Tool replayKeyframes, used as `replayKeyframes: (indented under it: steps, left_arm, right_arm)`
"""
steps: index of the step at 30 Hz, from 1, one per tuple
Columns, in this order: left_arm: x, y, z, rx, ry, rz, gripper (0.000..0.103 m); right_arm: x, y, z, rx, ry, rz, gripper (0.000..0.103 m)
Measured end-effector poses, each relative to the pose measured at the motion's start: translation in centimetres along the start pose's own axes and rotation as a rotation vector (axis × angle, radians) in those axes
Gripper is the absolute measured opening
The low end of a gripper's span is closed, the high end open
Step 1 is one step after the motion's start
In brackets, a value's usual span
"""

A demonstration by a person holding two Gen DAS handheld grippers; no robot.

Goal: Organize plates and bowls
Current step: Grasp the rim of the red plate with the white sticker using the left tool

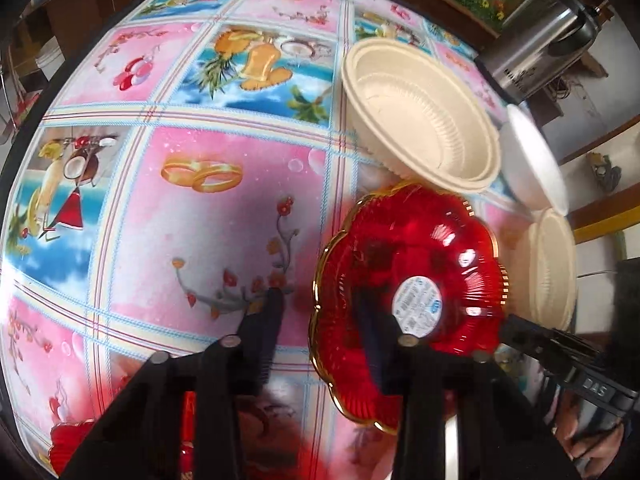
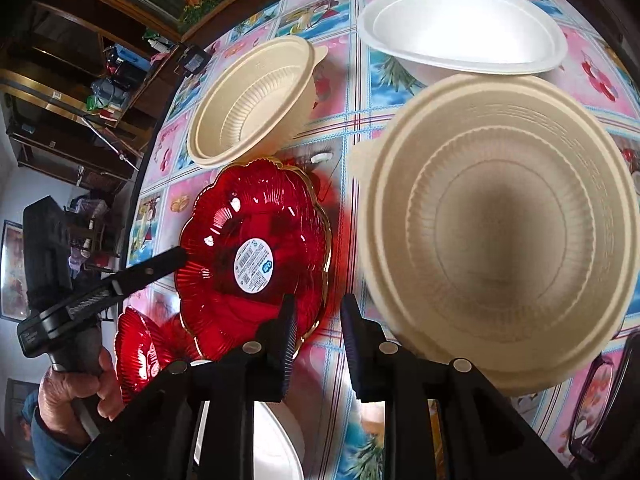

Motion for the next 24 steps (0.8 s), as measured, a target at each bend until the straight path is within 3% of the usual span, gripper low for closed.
replayKeyframes:
  steps: [6, 12, 24]
  left_arm:
    - [-0.5, 0.1, -0.5, -0.003, -0.003, -0.030, 0.015]
    - [-1.4, 0.6, 0.2, -0.038, -0.052, -0.084, 0.015]
    - [-1.4, 1.0, 5.3, -0.150, -0.027, -0.071, 0.015]
  right_arm:
    - [0.5, -0.3, -1.1, 0.024, 0.019, 0.004, 0.024]
    - [1.2, -0.6, -1.0, -0.016, 0.035, 0.063, 0.024]
    - [3.5, -0.3, 2.0, -0.094, 0.017, 0.139, 0.023]
Point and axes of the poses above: each gripper's, at about its wrist camera, not at the fingertips, and z roughly against the way its jaws point, x to its left, y to its underside, the point moved 4 cm from there along -z, roughly the way its jaws point, and after that the axes turned 3 degrees about z, right-handed, at the moved point
